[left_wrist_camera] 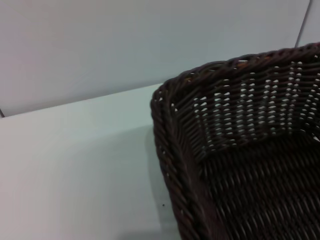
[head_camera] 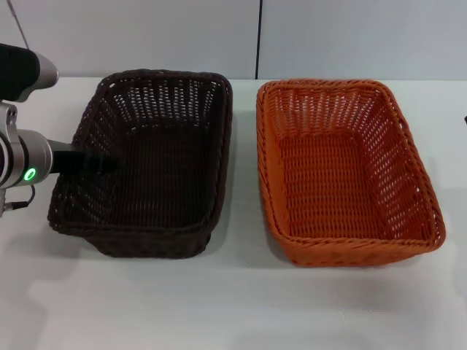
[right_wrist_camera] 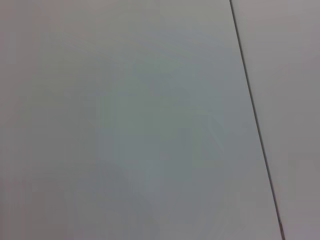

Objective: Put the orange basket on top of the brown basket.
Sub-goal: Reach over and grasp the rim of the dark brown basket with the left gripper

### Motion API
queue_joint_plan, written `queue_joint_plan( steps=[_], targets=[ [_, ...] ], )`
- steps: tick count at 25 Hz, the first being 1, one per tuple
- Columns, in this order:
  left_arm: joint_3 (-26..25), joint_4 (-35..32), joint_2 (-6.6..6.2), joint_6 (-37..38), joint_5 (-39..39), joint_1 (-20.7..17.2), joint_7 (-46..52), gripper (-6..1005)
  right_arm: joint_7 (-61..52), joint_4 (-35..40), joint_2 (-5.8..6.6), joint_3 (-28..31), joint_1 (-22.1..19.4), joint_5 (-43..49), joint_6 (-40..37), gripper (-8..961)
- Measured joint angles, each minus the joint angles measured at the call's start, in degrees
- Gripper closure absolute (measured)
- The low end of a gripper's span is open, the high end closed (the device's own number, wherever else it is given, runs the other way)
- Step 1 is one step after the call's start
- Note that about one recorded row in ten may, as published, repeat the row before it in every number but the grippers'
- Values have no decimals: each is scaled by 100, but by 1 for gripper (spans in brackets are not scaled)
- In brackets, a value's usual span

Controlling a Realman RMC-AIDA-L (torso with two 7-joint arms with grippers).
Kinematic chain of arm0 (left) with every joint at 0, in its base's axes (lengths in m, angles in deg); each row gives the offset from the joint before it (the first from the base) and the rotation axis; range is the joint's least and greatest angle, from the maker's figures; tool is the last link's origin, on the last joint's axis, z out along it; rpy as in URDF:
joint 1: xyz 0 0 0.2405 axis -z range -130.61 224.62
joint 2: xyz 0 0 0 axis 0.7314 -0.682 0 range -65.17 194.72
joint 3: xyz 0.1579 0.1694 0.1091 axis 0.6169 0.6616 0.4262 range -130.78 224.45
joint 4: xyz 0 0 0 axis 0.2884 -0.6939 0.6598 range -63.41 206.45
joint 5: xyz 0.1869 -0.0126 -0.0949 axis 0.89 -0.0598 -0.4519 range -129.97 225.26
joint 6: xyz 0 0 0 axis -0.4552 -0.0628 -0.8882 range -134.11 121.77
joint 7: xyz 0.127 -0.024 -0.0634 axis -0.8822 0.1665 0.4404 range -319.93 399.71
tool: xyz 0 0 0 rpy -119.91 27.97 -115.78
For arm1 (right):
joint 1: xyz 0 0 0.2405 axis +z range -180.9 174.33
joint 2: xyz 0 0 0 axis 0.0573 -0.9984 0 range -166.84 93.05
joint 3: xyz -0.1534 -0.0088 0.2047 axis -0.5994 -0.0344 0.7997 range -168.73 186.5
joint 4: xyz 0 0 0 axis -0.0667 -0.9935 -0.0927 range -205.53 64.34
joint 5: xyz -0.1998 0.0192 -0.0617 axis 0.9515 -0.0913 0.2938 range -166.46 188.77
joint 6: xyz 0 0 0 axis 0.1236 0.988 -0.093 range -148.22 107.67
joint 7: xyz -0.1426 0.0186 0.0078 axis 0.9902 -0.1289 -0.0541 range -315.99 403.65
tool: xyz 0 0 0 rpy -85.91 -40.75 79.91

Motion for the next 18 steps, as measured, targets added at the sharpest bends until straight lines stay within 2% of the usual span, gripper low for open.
queue_joint_plan(
  steps=[3, 14, 18],
  targets=[
    [8, 81, -2, 81, -30, -35, -31, 275, 0, -6, 2, 19, 10, 9, 0, 258],
    [79, 66, -8, 478, -31, -42, -206, 510, 0, -4, 13, 52, 14, 21, 8, 263],
    [88, 54, -11, 575, -44, -65, -385, 672, 0, -4, 12, 52, 17, 16, 36, 265]
  ],
)
